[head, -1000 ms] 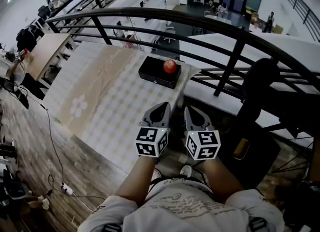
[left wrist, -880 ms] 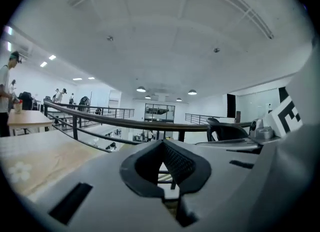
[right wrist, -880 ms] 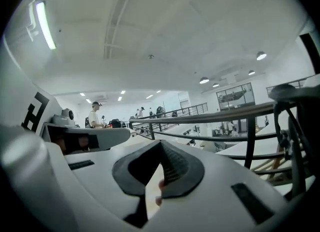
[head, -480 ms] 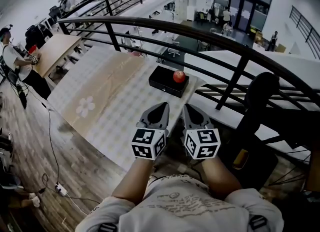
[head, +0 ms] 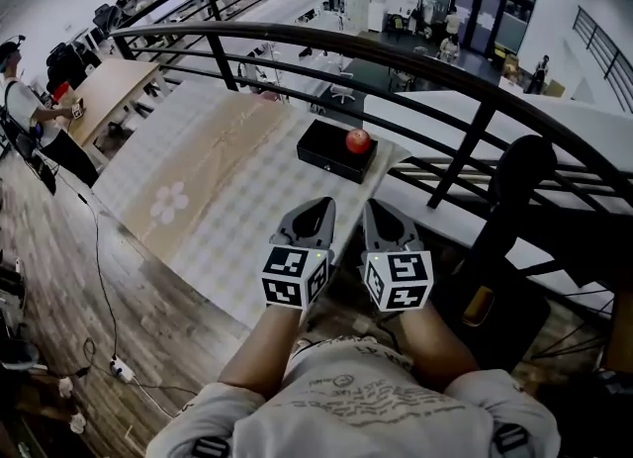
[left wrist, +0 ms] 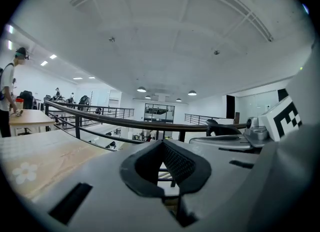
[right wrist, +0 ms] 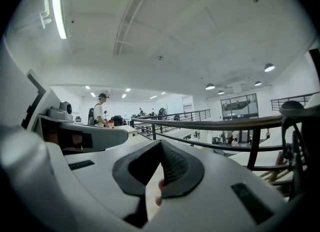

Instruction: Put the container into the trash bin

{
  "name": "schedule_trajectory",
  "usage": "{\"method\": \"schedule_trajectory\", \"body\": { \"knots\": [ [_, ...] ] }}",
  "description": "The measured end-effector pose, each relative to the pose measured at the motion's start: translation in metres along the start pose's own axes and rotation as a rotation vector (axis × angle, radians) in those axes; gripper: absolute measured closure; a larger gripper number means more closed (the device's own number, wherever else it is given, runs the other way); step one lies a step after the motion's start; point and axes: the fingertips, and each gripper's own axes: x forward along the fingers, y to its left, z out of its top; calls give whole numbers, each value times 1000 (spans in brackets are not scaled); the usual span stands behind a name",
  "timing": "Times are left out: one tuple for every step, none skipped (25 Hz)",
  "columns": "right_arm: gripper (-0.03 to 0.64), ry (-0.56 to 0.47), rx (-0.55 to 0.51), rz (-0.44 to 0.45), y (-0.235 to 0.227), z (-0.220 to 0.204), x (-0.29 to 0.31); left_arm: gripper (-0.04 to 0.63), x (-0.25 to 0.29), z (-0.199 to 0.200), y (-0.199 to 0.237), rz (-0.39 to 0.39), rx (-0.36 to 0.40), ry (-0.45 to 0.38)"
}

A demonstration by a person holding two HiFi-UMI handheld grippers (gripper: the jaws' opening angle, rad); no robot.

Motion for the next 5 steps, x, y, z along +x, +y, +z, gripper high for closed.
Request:
{"method": "schedule_trajectory", "body": {
  "knots": [
    [627,1,0,0,2,1,1,589,0,1,2,-1,-2,2],
    [627,3,0,1,3,2,3,589,0,2,5,-2,-4,2],
    [627,4,0,1,4,3,5,589,0,3,7,-2,-4,3],
    [627,5,0,1,5,3,7,589,1,4,9,-3,-4,2],
    [627,6,0,0,6,4,9,589,2,5,11,-3,-3,2]
  ]
}}
